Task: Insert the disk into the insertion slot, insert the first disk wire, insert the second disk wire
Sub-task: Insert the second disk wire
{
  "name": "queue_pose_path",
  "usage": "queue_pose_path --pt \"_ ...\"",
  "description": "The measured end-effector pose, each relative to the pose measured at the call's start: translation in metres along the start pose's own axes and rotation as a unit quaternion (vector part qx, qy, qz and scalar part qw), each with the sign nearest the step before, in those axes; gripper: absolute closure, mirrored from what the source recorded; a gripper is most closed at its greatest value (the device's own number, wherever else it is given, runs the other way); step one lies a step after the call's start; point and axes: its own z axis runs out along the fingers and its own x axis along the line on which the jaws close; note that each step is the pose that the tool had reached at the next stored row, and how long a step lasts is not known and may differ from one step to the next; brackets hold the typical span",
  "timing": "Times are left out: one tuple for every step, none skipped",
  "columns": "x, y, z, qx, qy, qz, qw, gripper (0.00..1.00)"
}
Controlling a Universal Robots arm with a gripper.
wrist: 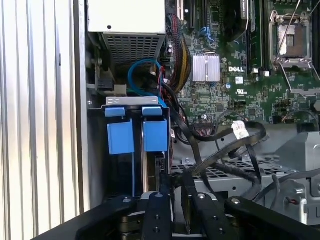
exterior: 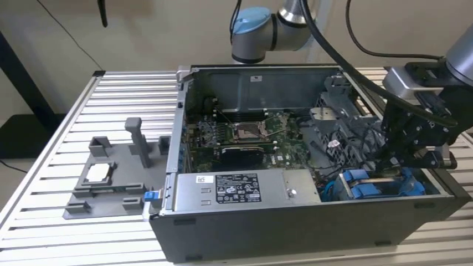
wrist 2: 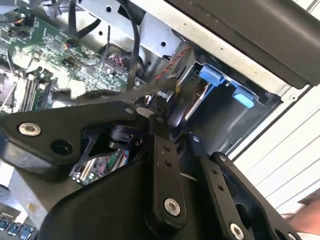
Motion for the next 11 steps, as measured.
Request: queue_pose_path --pt "0.0009 0.0000 -0.0008 0.0000 -0.0010 0.000 1.00000 0.76" --pt "0.0016 0.0000 -0.0015 -0.0001 -0.0018 0.000 1.00000 0.76" --pt "0.0023 0.0000 -0.0025 -0.0001 -0.0024 0.000 1.00000 0.76" --pt "0.0026 0.0002 -0.0044 -0.0001 -0.0029 0.000 1.00000 0.76" --pt "0.0027 0.0003 -0.0064 -0.0001 -0.0035 0.000 0.99999 0.76" --pt "0.0028 0.0004 -0.0076 -0.0001 -0.0042 0.000 0.99999 0.76" --pt "0.0028 0.0004 -0.0080 -0.0002 -0.0048 0.000 0.99999 0.76" --pt "0.0028 0.0004 -0.0083 -0.0002 -0.0050 0.000 0.99999 0.76" --pt "0.0028 0.0005 -0.0087 -0.0002 -0.0052 0.000 0.99999 0.76" --pt "0.0028 0.0005 -0.0093 -0.0002 -0.0053 0.000 0.99999 0.76" --pt "0.0028 0.0005 -0.0099 -0.0002 -0.0053 0.000 0.99999 0.76"
